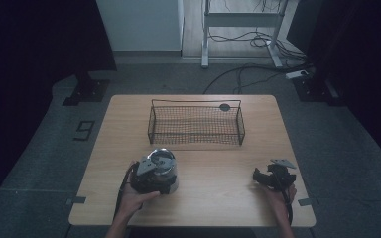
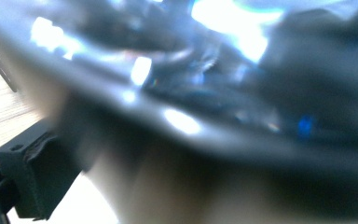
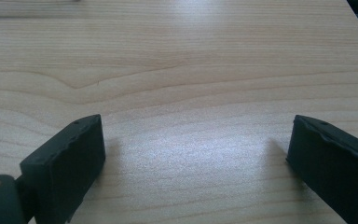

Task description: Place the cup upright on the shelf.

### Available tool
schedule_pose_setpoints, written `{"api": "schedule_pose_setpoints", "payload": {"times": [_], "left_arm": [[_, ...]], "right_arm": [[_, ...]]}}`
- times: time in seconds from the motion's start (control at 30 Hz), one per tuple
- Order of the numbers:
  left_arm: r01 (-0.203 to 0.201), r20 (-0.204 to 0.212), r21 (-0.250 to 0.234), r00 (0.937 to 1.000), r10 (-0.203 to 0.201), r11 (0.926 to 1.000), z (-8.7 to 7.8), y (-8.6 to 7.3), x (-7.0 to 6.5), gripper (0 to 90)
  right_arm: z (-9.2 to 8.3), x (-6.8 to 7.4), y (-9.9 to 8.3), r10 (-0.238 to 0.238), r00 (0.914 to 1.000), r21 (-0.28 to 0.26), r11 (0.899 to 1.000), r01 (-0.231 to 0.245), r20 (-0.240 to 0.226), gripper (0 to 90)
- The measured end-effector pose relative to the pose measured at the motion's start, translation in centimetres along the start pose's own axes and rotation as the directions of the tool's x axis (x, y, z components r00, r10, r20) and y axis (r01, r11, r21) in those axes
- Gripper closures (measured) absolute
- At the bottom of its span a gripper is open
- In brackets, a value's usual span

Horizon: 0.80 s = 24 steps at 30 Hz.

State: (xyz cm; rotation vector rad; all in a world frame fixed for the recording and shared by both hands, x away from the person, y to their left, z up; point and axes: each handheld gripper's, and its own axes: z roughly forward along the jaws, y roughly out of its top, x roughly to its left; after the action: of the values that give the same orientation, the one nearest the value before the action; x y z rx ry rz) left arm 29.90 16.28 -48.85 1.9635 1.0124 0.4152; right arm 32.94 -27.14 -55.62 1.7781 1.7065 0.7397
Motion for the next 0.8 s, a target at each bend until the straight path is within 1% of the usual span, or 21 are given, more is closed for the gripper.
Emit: {"api": "schedule_pose_setpoints", "payload": {"times": [0.13,0.3,0.4,0.5,0.67,0.73,0.77,0.8], "left_arm": [[0.001,0.003,-0.001,1.0,-0.001,1.0,0.02,0.01,0.06,1.6],[-0.024,-0.035,-0.031,0.9991,0.022,0.9992,-0.08,-0.19,-0.4,2.9],[-0.029,-0.04,-0.041,0.9988,0.027,0.9987,-0.11,-0.28,-0.47,3.2],[-0.022,-0.053,-0.04,0.9984,0.02,0.999,-0.18,-0.16,-0.6,3.5],[-0.01,-0.051,-0.038,0.9987,0.008,0.9992,-0.34,-0.12,-0.64,3.7],[-0.008,-0.053,-0.033,0.9986,0.007,0.9994,-0.36,-0.06,-0.59,3.8],[0.001,-0.059,-0.036,0.9983,-0.003,0.9993,-0.33,0.01,-0.62,3.8],[0.001,-0.061,-0.031,0.9981,-0.003,0.9995,-0.34,0.07,-0.59,3.8]], "right_arm": [[-0.02,0.0,-0.01,0.002,1.0,0.001,1.0,-0.002,0.004,3.8],[-0.02,0.0,-0.01,0.003,1.0,0.0,1.0,-0.003,0.004,3.8],[-0.02,0.0,-0.01,0.003,1.0,0.0,1.0,-0.003,0.004,3.8],[-0.07,0.0,-0.03,0.005,1.0,0.001,1.0,-0.005,0.008,4.2],[-0.08,0.01,-0.04,0.007,0.9999,0.0,1.0,-0.007,0.008,4.3],[-0.08,0.01,-0.04,0.006,0.9999,0.0,1.0,-0.006,0.008,4.3],[-0.08,0.01,-0.04,0.006,0.9999,0.0,1.0,-0.007,0.008,4.3],[-0.08,0.0,-0.04,0.006,1.0,0.0,1.0,-0.006,0.008,4.3]]}}
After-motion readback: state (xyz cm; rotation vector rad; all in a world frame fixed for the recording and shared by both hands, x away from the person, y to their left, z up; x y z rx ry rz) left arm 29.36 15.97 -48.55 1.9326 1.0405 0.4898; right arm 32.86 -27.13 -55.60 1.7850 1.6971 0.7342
